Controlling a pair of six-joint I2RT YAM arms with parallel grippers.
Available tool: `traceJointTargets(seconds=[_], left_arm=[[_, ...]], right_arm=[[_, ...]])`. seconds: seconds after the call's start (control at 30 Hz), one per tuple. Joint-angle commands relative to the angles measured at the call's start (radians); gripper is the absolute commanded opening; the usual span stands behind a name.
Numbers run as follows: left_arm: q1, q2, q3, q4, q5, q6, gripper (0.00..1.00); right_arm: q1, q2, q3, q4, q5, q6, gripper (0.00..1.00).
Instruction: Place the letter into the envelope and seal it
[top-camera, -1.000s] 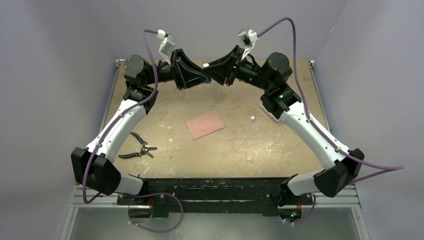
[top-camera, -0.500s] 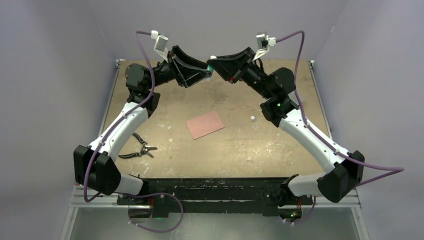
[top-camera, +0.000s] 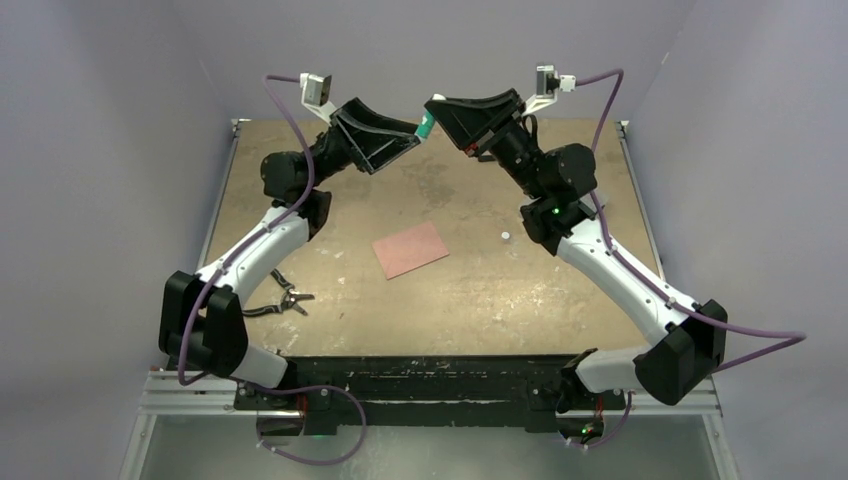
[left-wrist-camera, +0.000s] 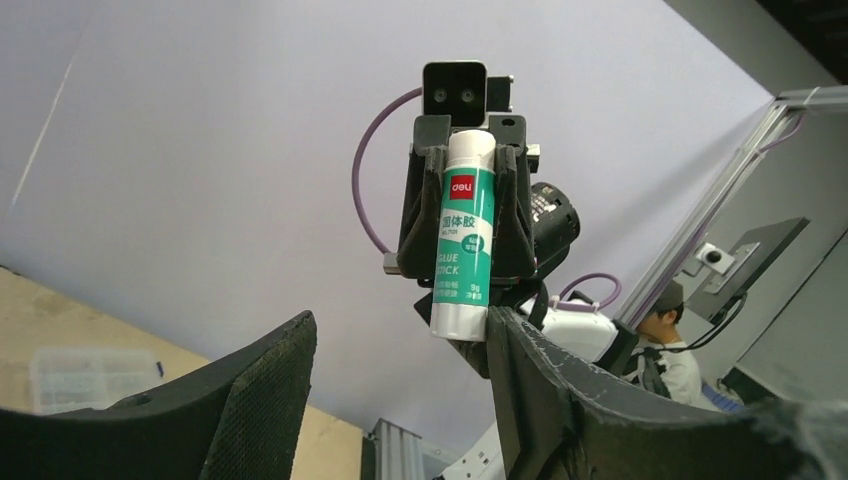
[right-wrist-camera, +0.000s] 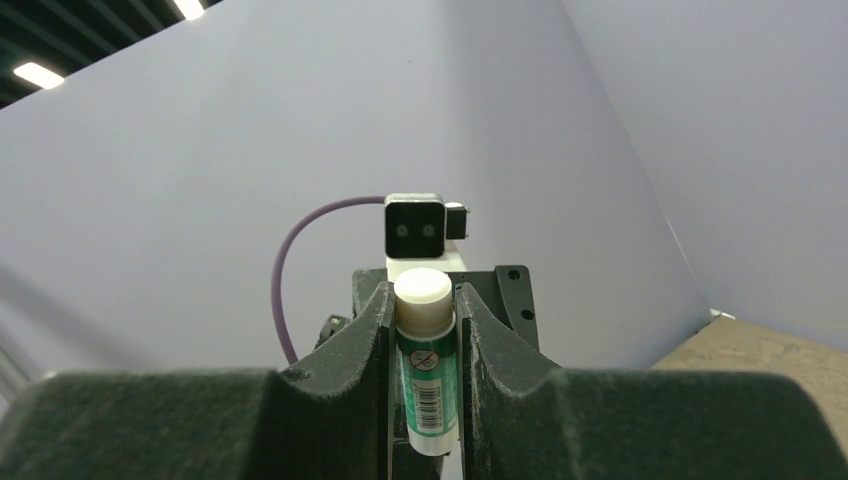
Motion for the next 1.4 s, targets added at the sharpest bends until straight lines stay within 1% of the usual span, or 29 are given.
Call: traceJointTargets(seconds=[0.0, 0.07, 0.27, 0.4, 0.47, 0.8, 0.83, 0.9, 0.97, 1.03, 1.13, 1.17, 1.2, 1.27, 1.3, 1.33, 1.37], left_arm=[[-0.017, 0.031, -0.004, 0.077, -0.079, -0.074, 0.6], [-0.022, 0.05, 0.005, 0.11, -0.091, -0.106, 0.59], [-0.036, 0.106, 0.026, 0.213, -0.111, -0.222, 0.49], [-0.04, 0.122, 0.032, 0.284, -0.121, -0.304, 0.46], [-0.042, 0.121, 0.033, 0.301, -0.127, -0.324, 0.46], [-0.045, 0.116, 0.06, 0.297, -0.14, -0.33, 0.46], [-0.045, 0.117, 0.062, 0.294, -0.138, -0.33, 0.44], [-0.045, 0.115, 0.061, 0.271, -0.137, -0.326, 0.35], [-0.045, 0.117, 0.061, 0.259, -0.131, -0.323, 0.22], [-0.045, 0.119, 0.062, 0.254, -0.126, -0.32, 0.12], [-0.045, 0.117, 0.059, 0.227, -0.12, -0.3, 0.08], [-0.045, 0.114, 0.057, 0.222, -0.12, -0.293, 0.04], [-0.045, 0.112, 0.057, 0.218, -0.117, -0.286, 0.0], [-0.044, 0.109, 0.058, 0.201, -0.103, -0.26, 0.0], [-0.044, 0.105, 0.059, 0.181, -0.094, -0.228, 0.0], [-0.043, 0.1, 0.057, 0.153, -0.078, -0.194, 0.0], [-0.039, 0.094, 0.057, 0.124, -0.059, -0.155, 0.0]], right_arm=[[0.002, 0.003, 0.007, 0.084, -0.004, 0.035, 0.15], [0.002, 0.007, 0.011, 0.079, -0.007, 0.034, 0.15], [0.002, 0.015, 0.004, 0.072, -0.003, 0.033, 0.15], [0.002, 0.022, -0.003, 0.068, 0.002, 0.026, 0.15], [0.002, 0.028, -0.004, 0.066, 0.001, 0.025, 0.15], [0.004, 0.048, -0.016, 0.053, 0.012, 0.001, 0.16], [0.004, 0.048, -0.019, 0.053, 0.017, -0.001, 0.15], [0.004, 0.046, -0.021, 0.051, 0.026, -0.005, 0.15], [0.004, 0.043, -0.021, 0.036, 0.05, -0.003, 0.15], [0.003, 0.037, -0.022, 0.027, 0.065, -0.004, 0.16], [0.004, 0.025, -0.031, 0.026, 0.09, -0.002, 0.16], [0.004, 0.022, -0.032, 0.02, 0.096, -0.002, 0.17], [0.004, 0.02, -0.031, 0.013, 0.1, -0.002, 0.2], [0.004, 0.017, -0.023, -0.022, 0.1, 0.001, 0.31], [0.003, 0.011, -0.021, -0.042, 0.1, 0.003, 0.42], [0.004, 0.004, -0.019, -0.07, 0.099, 0.005, 0.58], [0.004, -0.003, -0.011, -0.106, 0.093, 0.013, 0.68]])
